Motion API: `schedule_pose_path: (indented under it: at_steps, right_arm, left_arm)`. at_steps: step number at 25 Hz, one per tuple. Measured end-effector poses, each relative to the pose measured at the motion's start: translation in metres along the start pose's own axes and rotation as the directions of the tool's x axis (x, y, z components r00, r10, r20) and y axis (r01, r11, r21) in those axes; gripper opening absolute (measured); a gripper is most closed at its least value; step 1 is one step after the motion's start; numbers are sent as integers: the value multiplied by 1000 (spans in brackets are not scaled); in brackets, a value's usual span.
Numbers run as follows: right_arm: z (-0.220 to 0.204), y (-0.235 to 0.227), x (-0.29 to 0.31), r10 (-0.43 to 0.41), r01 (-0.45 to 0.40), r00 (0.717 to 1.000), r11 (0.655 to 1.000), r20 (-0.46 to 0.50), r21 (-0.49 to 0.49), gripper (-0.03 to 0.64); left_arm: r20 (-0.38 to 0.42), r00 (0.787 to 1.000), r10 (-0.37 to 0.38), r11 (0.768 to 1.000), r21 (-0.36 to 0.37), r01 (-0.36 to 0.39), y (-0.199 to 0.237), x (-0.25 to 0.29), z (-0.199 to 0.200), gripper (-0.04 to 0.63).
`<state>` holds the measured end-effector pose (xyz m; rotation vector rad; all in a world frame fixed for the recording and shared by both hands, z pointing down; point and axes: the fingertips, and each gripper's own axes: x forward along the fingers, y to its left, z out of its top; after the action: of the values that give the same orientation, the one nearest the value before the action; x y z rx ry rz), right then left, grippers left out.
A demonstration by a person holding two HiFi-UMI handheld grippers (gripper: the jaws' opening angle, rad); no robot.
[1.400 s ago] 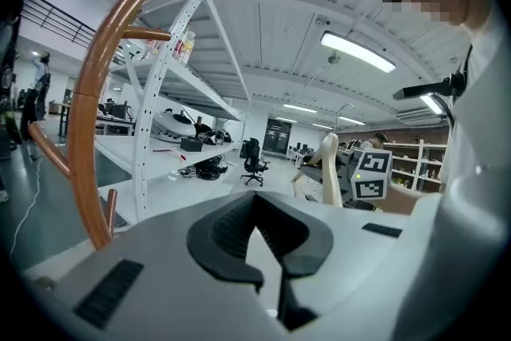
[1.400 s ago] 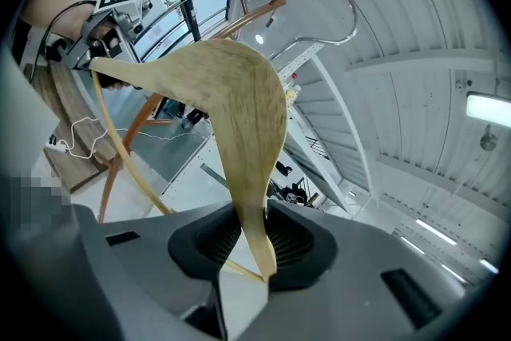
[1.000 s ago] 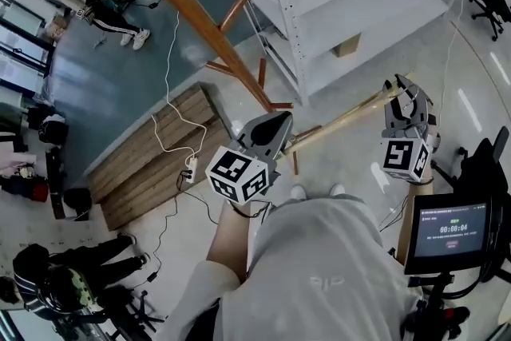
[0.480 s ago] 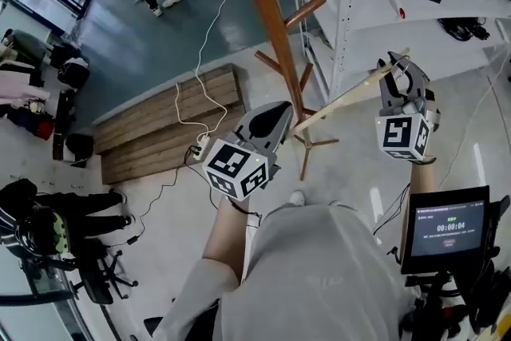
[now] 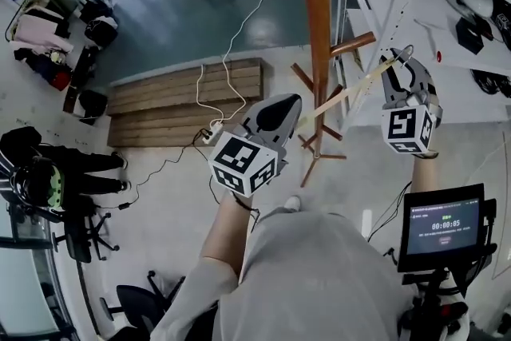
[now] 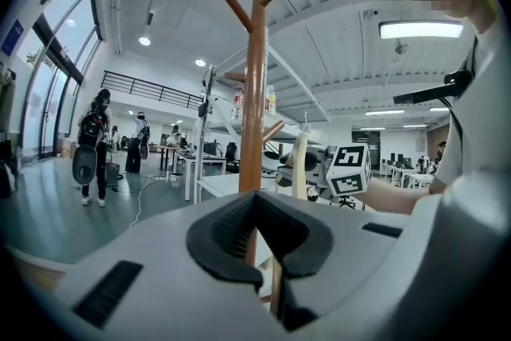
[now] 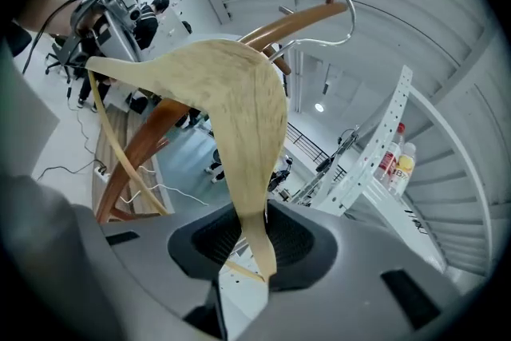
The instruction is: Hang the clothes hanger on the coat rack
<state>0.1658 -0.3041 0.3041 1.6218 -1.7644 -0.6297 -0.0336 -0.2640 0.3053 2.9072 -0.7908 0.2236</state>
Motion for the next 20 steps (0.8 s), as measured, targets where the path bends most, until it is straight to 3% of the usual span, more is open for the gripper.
schedule_pose_path:
  at_steps: [12, 20]
  right_arm:
    - [28, 21, 19, 121, -120, 993, 993, 12, -16, 107]
    - [8, 39, 30, 176, -176, 984, 984, 9, -22, 107]
  left_arm:
    - [-19, 998, 52, 998, -42, -53, 7, -30, 5, 2]
    - [-34, 997, 71, 995, -65, -73, 2, -21, -19, 2]
